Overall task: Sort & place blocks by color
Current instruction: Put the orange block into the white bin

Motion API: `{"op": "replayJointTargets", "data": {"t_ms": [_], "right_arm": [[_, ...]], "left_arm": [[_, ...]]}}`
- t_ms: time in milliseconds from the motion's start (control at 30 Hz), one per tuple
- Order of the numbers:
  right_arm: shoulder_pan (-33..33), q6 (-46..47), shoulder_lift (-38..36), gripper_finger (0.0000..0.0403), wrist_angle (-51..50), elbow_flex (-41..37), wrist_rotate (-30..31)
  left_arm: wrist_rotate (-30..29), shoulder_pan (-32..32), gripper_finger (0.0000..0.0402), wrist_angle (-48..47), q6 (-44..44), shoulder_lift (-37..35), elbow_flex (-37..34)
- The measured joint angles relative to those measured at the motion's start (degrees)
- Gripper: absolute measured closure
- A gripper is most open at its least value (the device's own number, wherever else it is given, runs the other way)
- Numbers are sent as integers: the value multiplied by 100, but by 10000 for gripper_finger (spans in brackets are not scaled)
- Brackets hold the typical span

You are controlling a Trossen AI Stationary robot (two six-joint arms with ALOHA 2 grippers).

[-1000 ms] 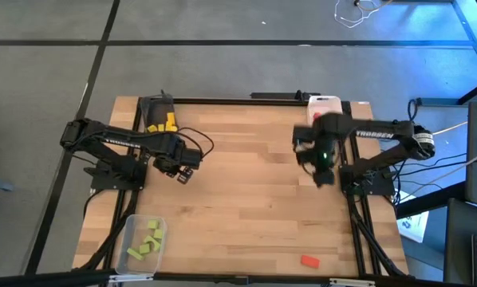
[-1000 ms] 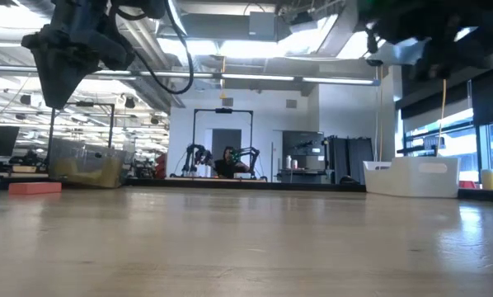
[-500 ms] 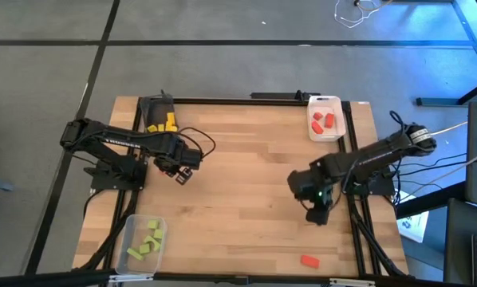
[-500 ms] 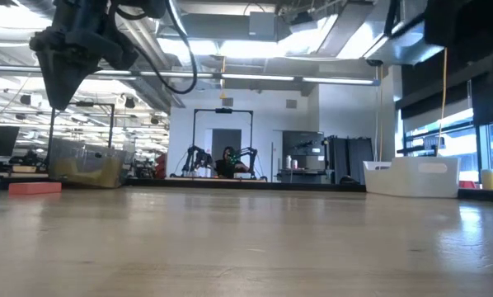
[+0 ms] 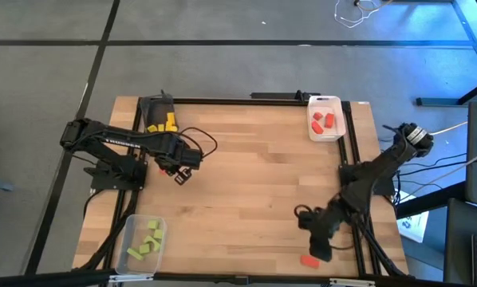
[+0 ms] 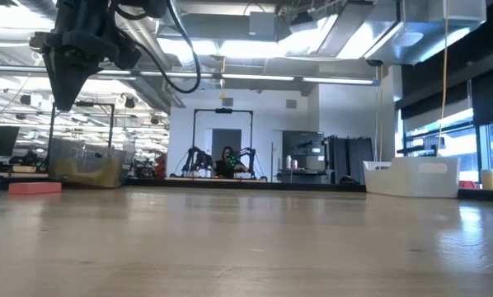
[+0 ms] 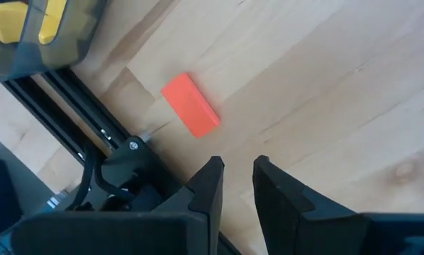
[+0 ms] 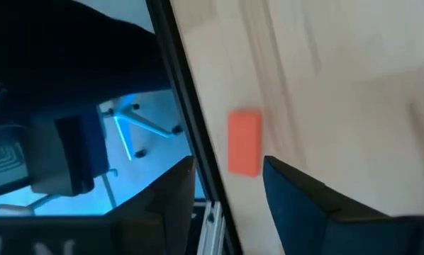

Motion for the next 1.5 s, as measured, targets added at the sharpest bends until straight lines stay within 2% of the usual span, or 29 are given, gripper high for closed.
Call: {"op": "replayJointTargets", "data": {"t_ms": [167,400,500,733,933,1100,1500], "right_arm": [[561,563,362,236,24,0,170],[1019,908,1189,236,502,0,174],[1098,882,1605,236,774,82,167],[1096,859,2378,236,466,501,-54],[1090,788,2589,236,442,811,73],[1090,872,2707,236,450,930,498],[997,877,2883,236,555,942,558]], "left_arm": [[88,-1,331,210,398,-1,0],[652,-1,331,923,1226,-74,2],[885,-2,331,1129,1336,-74,2],[1131,11,331,1160,1337,-74,2],[1322,81,331,1162,1339,-74,2],[1323,81,331,1179,1339,-74,2],[1329,78,331,1179,1339,-74,2]]}}
